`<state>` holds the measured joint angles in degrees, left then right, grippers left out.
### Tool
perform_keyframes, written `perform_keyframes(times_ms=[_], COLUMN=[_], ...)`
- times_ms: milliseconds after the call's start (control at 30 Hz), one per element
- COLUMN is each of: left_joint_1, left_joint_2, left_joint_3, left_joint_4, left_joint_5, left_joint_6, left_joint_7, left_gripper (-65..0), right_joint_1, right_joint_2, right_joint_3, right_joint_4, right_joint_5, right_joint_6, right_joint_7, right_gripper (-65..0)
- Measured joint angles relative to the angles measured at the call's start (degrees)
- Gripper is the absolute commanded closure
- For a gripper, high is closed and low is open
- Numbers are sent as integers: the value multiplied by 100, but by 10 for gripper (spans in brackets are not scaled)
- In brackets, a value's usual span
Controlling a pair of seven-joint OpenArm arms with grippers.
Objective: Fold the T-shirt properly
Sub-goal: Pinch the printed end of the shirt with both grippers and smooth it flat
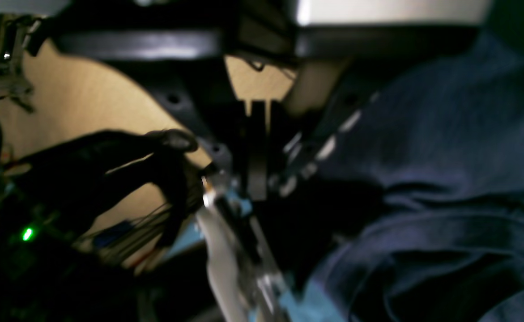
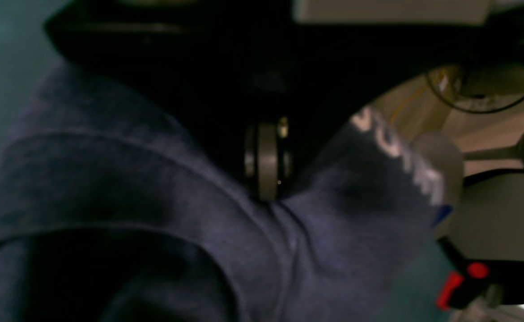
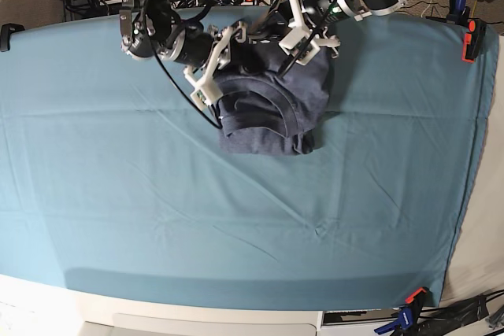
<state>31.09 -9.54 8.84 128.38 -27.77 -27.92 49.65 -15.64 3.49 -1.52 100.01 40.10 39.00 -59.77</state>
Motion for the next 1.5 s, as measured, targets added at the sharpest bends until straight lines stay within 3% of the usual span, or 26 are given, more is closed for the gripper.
perform_keyframes(times_ms=[100,233,400,500,600,967,1233,1500], left_joint_1=[-2,0,0,13,35,155,142,127], left_joint_2=[0,0,-37,-96,-96,-94,-98,-848], left_joint_3=[-2,0,0,0,-20,-13,-9,48], left_joint_4=[0,0,0,0,-2,-866,-1027,-1008], left_joint_5=[186,560,1482,2122,2326,2173,2389,2341], left_joint_6=[4,378,905,1311,1449,1464,1443,1508], left_joint_7=[0,-39,-59,-37,-44,-179,-306,-522], left_gripper=[0,0,0,0,0,0,0,0], right_joint_1=[70,90,105,105,103,103,107,369], right_joint_2=[0,2,15,50,175,529,717,1257], right_joint_3=[0,0,0,0,0,-4,-7,-15], right_joint_4=[0,0,0,0,0,0,0,2], right_joint_5=[-28,33,654,695,763,800,798,319], right_joint_6=[-13,-15,-39,-37,-35,-35,-35,-20], right_joint_7=[-20,-92,-612,-623,-623,-623,-623,-605], right_gripper=[0,0,0,0,0,0,0,0])
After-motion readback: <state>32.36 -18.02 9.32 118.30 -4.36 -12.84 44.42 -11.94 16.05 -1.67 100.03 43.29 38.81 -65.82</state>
